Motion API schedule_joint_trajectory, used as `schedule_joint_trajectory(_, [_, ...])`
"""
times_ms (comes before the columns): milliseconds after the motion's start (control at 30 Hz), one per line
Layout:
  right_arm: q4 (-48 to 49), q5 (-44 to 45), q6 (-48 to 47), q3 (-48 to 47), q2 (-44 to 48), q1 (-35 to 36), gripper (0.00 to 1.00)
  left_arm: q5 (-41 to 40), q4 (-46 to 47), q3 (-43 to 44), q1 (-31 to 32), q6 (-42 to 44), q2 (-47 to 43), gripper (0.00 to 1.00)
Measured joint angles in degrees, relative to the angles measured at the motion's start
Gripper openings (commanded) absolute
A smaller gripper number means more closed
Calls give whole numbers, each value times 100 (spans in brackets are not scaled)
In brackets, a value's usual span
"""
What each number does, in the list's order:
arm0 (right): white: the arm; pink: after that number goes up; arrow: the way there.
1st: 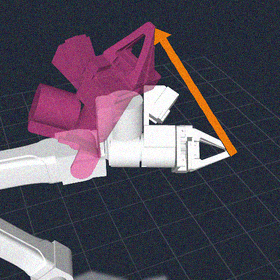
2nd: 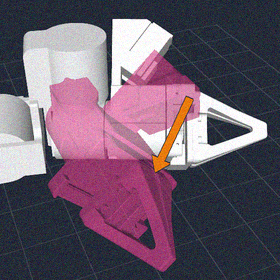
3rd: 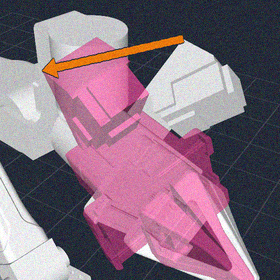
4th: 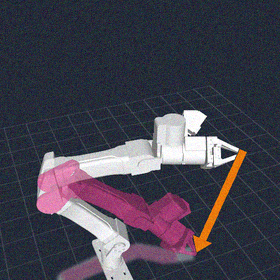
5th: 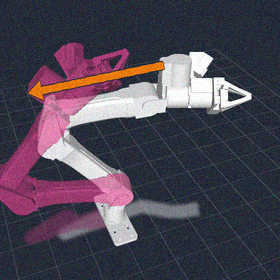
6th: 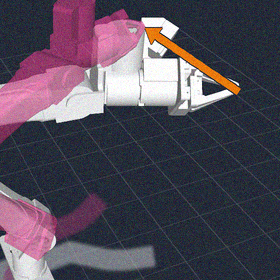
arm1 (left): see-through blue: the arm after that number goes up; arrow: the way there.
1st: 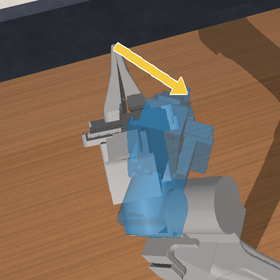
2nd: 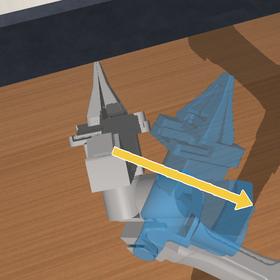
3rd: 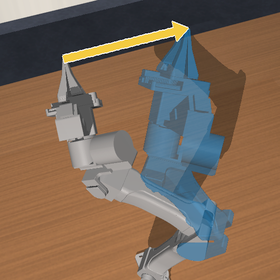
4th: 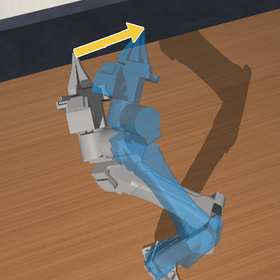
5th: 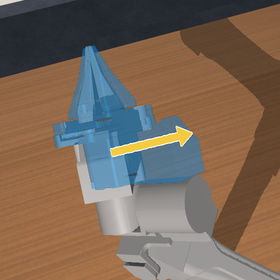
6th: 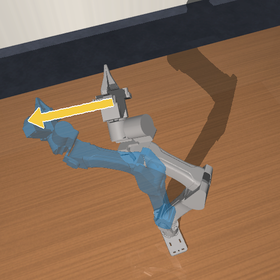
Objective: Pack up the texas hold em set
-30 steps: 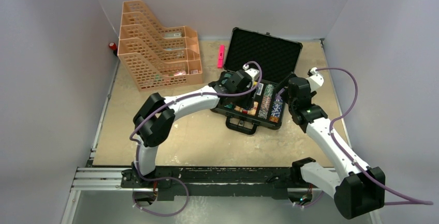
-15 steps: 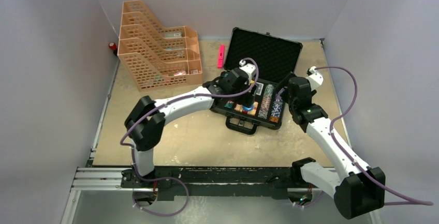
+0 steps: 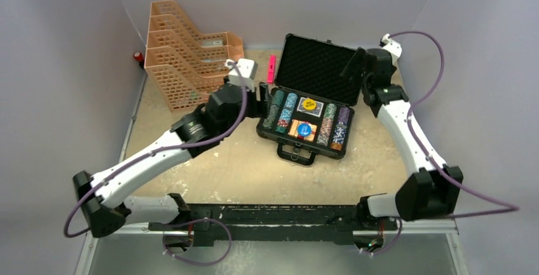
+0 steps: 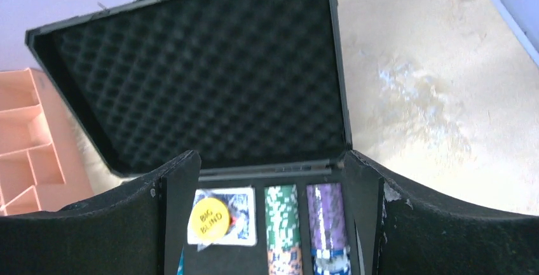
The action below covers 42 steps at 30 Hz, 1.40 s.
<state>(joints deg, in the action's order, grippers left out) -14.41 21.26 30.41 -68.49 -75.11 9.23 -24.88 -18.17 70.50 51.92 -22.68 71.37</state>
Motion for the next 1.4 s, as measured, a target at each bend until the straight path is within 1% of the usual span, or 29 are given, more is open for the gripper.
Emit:
schedule_joint_trajectory(167, [-74,-341,-376,-800,-975,-367,89,-192,192,-448,0,87,-872,67])
schedule_joint_trajectory(333, [-315,-570,-702,-1556,-1906,-632,89,-396,236,-640,0,125,-1034,68])
schedule_joint_trajectory(367, [-326,-577,-765,-1639,-2031,-678,87,-428,236,-660,0,129,-1034,68])
schedule_joint_trajectory(467, [-315,-605,-1010,-1805,-2382,-870,70,-518,236,-721,0,131,-1036,68])
schedule_joint_trajectory(500, [-339,-658,-1082,-1875,-2503,-949,67,-525,236,-732,0,131,-1036,68])
schedule_joint_trajectory(567, [-428,-732,-1176,-2103,-2754,-1095,65,-520,234,-741,0,131,-1034,68])
schedule_joint_trajectory(667, [-527,-734,-1357,-2527,-3163,-1239,64,-511,238,-741,0,131,-1025,68])
schedule_joint_trajectory(733, [-525,-758,-1528,-2625,-3305,-1305,63,-507,238,-741,0,131,-997,68])
schedule_joint_trajectory(833, [-562,-870,-1768,-2778,-3482,-1316,56,-485,236,-741,0,131,-911,68])
schedule_joint_trajectory(867, [-557,-894,-1836,-2848,-3558,-1316,50,-468,236,-741,0,131,-876,68])
schedule_joint_trajectory(1033, [-540,-946,-2009,-2931,-3794,-1305,33,-369,236,-741,0,140,-776,68])
schedule_joint_trajectory(1133, [-476,-1029,-2065,-2907,-3807,-1303,20,-339,236,-741,0,149,-734,68])
schedule_joint_trajectory(1233, [-369,-1062,-2197,-2846,-3790,-1296,0,-337,236,-741,0,149,-713,68])
schedule_joint_trajectory(1400, [-234,-1198,-2205,-2656,-3646,-1322,0,-376,229,-741,0,146,-697,68])
